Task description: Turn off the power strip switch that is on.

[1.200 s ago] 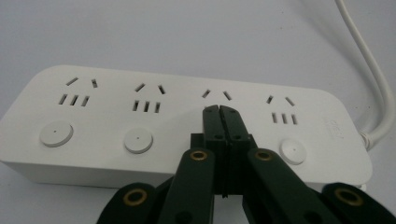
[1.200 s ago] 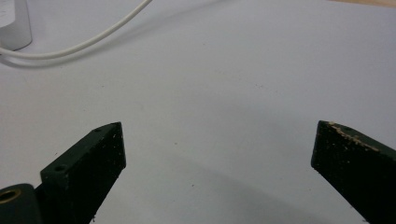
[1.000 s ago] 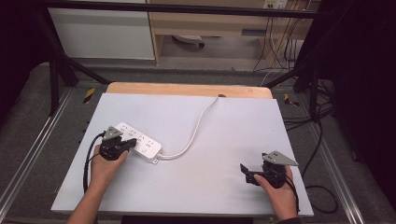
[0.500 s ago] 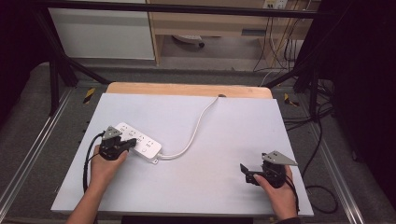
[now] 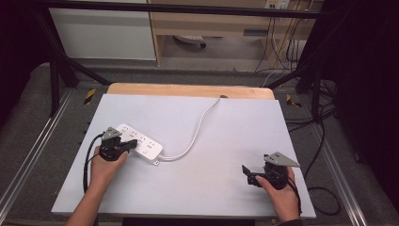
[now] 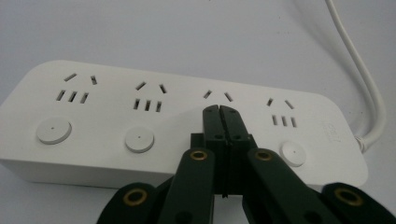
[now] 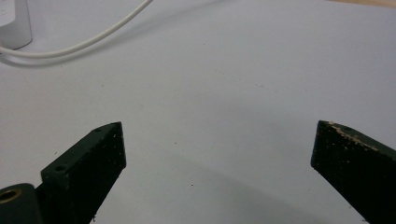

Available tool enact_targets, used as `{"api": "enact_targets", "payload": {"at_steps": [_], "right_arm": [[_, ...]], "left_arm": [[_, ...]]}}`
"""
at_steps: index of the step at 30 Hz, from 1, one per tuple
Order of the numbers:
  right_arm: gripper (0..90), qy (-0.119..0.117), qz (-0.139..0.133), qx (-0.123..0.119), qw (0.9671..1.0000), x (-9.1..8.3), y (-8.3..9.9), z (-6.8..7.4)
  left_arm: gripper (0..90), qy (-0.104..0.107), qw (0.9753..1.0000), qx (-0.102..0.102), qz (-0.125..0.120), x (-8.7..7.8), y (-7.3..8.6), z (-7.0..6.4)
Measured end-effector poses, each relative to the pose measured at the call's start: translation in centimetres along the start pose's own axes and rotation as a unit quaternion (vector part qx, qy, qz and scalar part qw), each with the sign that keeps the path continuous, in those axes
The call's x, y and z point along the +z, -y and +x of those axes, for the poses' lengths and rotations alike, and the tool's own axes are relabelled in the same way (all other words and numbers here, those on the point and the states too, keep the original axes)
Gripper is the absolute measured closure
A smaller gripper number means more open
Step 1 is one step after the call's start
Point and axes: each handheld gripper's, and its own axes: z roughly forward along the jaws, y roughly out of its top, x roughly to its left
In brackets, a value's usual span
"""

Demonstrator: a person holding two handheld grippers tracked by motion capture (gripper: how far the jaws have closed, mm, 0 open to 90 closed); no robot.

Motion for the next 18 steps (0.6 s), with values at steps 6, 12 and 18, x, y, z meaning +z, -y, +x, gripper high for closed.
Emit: {"api": "enact_targets", "payload": {"at_steps": [6, 12, 18], "right_arm": [[4.1, 0.001, -0.001, 0.001, 1.0000, -0.03, -0.01, 0.00], [4.0, 0.002, -0.001, 0.000, 1.0000, 0.03, 0.01, -0.03], [4.0, 0.001, -0.002, -0.001, 1.0000, -0.03, -0.01, 0.02]], "left_arm": [[90.0, -0.006, 0.9999, 0.010, 0.002, -0.01, -0.02, -0.16], [90.0, -0.005, 0.9999, 0.010, 0.002, -0.01, -0.01, -0.11], [90.0, -0.005, 1.0000, 0.008, 0.001, -0.01, 0.02, -0.13]]}}
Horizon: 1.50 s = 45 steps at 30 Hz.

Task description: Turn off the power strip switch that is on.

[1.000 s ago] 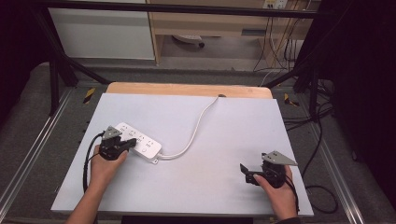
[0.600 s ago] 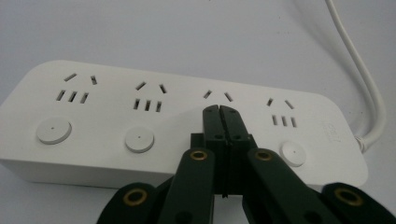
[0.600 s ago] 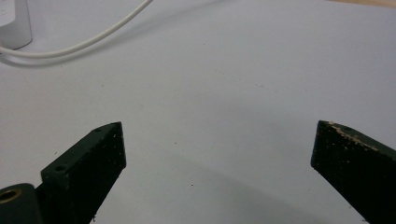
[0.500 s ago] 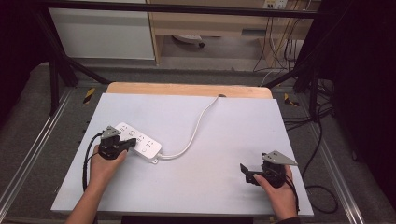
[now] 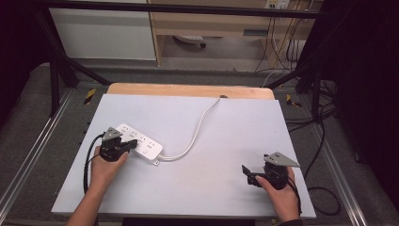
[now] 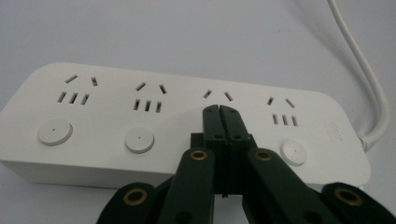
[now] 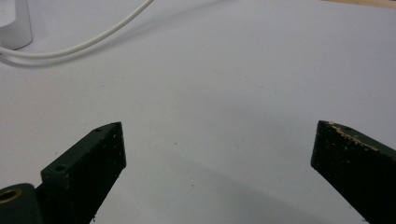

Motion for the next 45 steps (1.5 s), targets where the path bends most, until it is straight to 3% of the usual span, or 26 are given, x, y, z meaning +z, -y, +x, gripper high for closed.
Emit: {"api": "enact_targets", "payload": {"at_steps": [18, 31, 35, 45], "right_arm": [[4.0, 0.002, -0.001, 0.001, 1.0000, -0.07, -0.03, -0.03], [4.0, 0.002, 0.000, 0.006, 1.0000, -0.04, 0.08, -0.15], [4.0, 0.002, 0.000, 0.006, 1.0000, -0.09, 0.06, -0.10], [4.0, 0.001, 0.000, 0.006, 1.0000, -0.09, 0.05, -0.11]], "left_arm": [[90.0, 0.005, 0.9999, -0.009, -0.003, 0.05, 0.08, 0.19], [90.0, -0.002, 1.0000, 0.004, 0.005, 0.13, -0.03, 0.00], [90.0, -0.012, 0.9998, 0.018, 0.005, 0.15, -0.06, -0.34], [90.0, -0.008, 0.9999, 0.011, 0.001, 0.20, 0.01, -0.21]]}}
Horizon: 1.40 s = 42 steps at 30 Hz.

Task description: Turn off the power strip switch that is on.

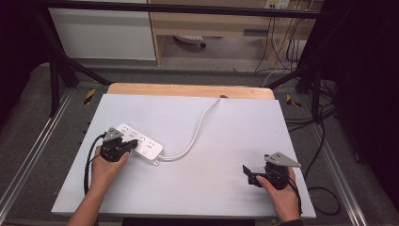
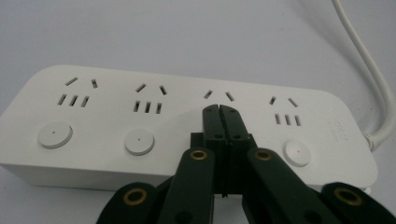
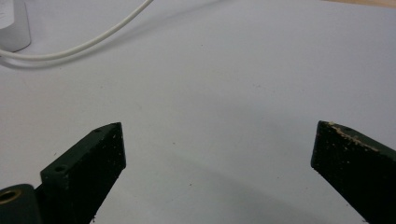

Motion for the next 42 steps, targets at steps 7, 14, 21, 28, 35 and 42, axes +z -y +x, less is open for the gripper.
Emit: {"api": "enact_targets", "payload": {"at_steps": [7, 14, 21, 28, 35, 42], "right_arm": [[4.0, 0.000, -0.001, 0.000, 1.0000, 0.0, 0.0, -0.1], [4.0, 0.001, 0.000, -0.001, 1.0000, 0.0, 0.0, 0.0], [4.0, 0.000, -0.003, 0.000, 1.0000, 0.0, -0.1, 0.0], [4.0, -0.001, -0.002, -0.002, 1.0000, 0.0, -0.1, 0.1], [3.9, -0.001, -0.001, -0.004, 1.0000, 0.1, -0.1, 0.1], [3.9, -0.003, 0.001, -0.008, 1.0000, 0.2, -0.1, 0.2]], "left_arm": [[90.0, 0.003, 1.0000, -0.006, -0.001, 0.0, 0.0, 0.1], [90.0, -0.004, 1.0000, 0.006, 0.000, -0.2, -0.1, -0.1], [90.0, -0.032, 0.9992, -0.015, -0.018, -0.8, 0.0, 0.7], [90.0, -0.011, 0.9989, 0.000, -0.045, -1.1, -0.5, -0.3], [90.0, -0.019, 0.9981, 0.009, -0.057, -1.5, -0.6, -0.6], [80.6, -0.015, 0.9967, 0.004, -0.080, -2.1, -1.0, -0.6]]}}
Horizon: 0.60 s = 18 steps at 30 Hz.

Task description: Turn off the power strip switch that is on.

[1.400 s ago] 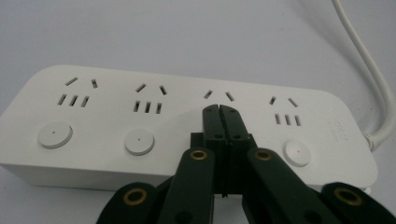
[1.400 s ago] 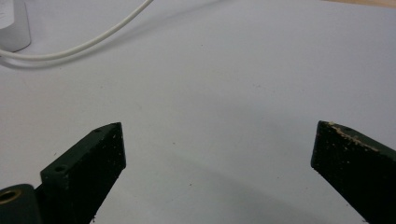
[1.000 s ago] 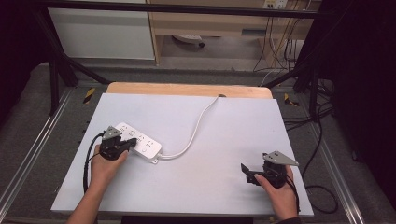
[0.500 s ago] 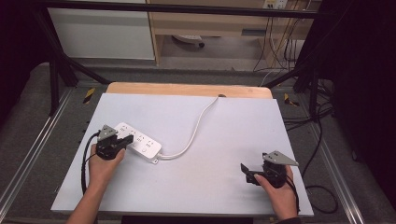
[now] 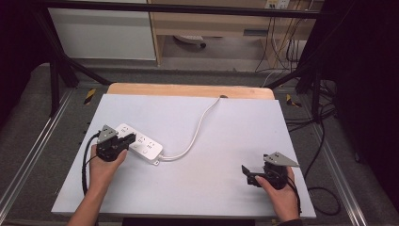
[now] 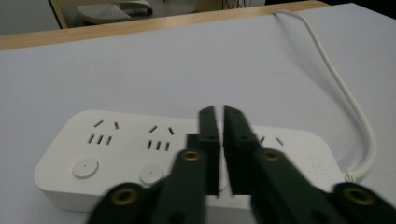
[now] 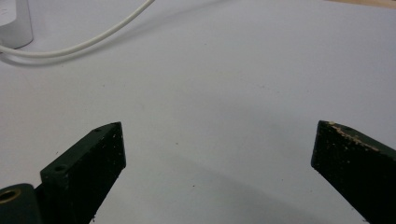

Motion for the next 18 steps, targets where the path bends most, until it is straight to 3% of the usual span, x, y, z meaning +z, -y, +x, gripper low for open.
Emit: {"api": "enact_targets", "payload": {"at_steps": [3, 7, 10, 14, 17, 18], "right_arm": [[3.8, -0.001, 0.000, 0.002, 1.0000, 0.0, 0.0, 0.0], [3.8, -0.002, 0.001, 0.001, 1.0000, 0.0, 0.0, 0.0], [3.8, -0.001, 0.001, 0.000, 1.0000, 0.0, 0.0, 0.0], [3.8, -0.001, 0.001, 0.003, 1.0000, 0.0, 0.0, 0.0], [3.8, -0.002, 0.001, 0.003, 1.0000, 0.0, 0.0, 0.0], [3.8, -0.002, 0.001, 0.002, 1.0000, 0.0, 0.0, 0.0]], "left_arm": [[70.8, 0.003, 1.0000, 0.003, -0.007, -0.2, -0.2, -0.1], [56.7, 0.010, 0.9997, -0.009, -0.020, -0.5, -0.5, -0.2], [48.5, 0.028, 0.9992, -0.010, -0.026, -0.7, -0.9, -0.3], [38.8, 0.036, 0.9986, -0.017, -0.036, -1.3, -1.4, -0.4], [28.5, 0.030, 0.9988, -0.019, -0.035, -1.6, -1.8, -0.6], [20.5, 0.020, 0.9991, -0.017, -0.032, -1.6, -1.9, -0.8]]}}
